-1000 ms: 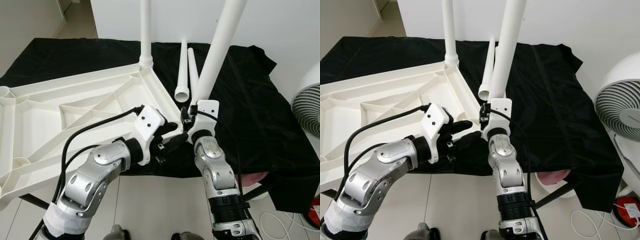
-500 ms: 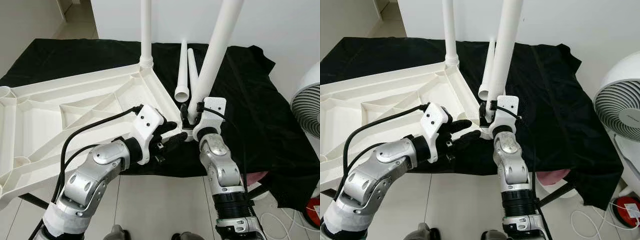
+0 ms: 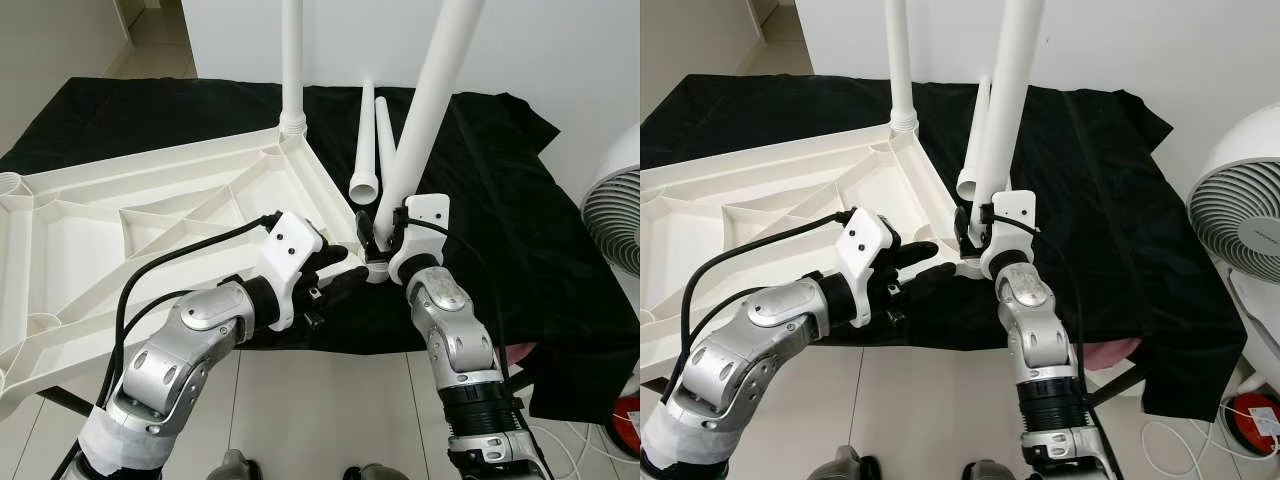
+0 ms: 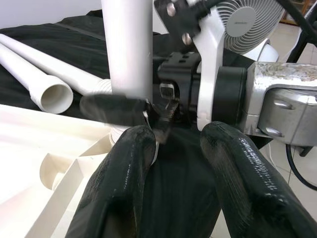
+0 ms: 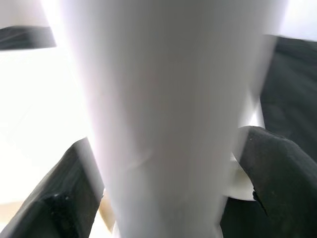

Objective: Building children table

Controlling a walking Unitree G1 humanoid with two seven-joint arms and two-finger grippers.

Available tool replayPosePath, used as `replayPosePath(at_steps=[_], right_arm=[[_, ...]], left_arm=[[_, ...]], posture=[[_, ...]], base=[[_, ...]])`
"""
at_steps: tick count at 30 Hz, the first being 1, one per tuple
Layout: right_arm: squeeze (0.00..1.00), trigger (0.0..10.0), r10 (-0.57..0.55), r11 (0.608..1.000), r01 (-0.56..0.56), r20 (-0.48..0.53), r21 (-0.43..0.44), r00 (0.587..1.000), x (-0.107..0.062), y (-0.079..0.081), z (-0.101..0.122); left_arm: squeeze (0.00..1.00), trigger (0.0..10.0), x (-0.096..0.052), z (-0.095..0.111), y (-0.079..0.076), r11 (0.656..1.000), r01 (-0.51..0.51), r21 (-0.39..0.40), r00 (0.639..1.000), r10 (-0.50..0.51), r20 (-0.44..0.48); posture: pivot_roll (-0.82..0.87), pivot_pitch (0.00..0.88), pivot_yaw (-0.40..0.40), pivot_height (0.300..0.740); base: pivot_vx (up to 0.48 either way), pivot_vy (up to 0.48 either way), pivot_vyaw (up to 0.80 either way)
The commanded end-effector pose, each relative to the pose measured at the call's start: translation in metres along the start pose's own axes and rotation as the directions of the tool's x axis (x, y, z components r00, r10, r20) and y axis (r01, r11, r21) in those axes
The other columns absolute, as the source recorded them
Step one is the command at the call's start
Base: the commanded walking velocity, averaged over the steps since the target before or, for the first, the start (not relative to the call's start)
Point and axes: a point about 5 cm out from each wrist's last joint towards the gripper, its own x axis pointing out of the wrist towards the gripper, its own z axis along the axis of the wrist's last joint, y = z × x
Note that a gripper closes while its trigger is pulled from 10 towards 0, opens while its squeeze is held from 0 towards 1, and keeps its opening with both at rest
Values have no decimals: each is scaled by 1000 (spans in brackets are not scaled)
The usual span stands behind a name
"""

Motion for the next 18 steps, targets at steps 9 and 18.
replayPosePath(at_steps=[9, 18], right_arm=[[0, 10000, 191, 981, -191, -1, -39, 982, 2, -10, -4], [0, 10000, 372, 925, -369, 11, -86, 928, 6, -17, -1]], left_arm=[[0, 10000, -1, 2, -3, 1000, 27, 5, 1000, -27, 7], [0, 10000, -1, 2, -6, 999, 46, 6, 999, -46, 1]], posture=[[-24, 73, 17, 740], [-30, 73, 28, 740]], base=[[0, 0, 0], [0, 0, 0]])
